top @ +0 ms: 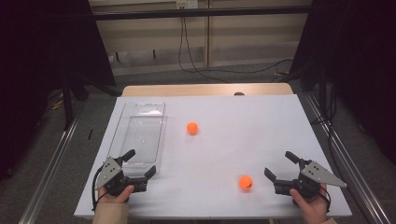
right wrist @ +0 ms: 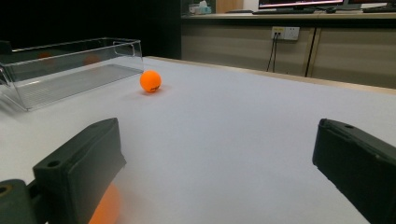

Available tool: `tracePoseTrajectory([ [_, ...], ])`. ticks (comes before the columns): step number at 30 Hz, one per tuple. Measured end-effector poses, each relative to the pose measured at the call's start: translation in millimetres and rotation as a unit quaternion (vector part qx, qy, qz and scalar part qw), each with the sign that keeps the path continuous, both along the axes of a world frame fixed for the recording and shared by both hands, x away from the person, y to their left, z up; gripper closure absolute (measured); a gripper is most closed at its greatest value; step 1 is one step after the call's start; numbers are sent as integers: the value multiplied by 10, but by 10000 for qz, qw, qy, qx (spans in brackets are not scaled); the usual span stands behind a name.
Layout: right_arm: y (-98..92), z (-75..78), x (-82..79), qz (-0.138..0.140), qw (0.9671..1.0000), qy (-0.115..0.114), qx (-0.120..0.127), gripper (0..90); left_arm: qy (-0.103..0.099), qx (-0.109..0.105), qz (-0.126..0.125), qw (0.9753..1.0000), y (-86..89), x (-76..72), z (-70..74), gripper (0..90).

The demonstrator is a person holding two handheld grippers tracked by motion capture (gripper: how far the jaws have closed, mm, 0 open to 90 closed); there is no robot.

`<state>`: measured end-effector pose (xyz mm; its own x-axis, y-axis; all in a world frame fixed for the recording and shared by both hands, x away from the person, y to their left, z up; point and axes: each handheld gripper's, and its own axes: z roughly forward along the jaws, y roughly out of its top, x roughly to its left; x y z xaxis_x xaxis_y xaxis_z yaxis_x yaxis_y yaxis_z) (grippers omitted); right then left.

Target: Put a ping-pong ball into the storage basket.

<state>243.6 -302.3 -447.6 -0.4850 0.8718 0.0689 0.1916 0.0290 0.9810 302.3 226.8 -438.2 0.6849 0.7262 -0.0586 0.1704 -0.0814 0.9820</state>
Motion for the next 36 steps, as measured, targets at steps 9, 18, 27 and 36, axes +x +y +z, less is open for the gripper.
tracePoseTrajectory([
  [9,9,5,2,46,10000,-7,-18,12,-8,16,-16,10000,-15,-1,4,13],
  [18,19,10,5,72,10000,-21,-44,12,41,31,-99,9999,-59,-4,1,13],
  [27,29,12,4,80,10000,-3,-60,12,47,-75,-220,9997,-134,-8,25,11],
  [36,31,12,10,127,9999,-6,-77,12,40,-82,-343,9994,-217,-4,67,7],
])
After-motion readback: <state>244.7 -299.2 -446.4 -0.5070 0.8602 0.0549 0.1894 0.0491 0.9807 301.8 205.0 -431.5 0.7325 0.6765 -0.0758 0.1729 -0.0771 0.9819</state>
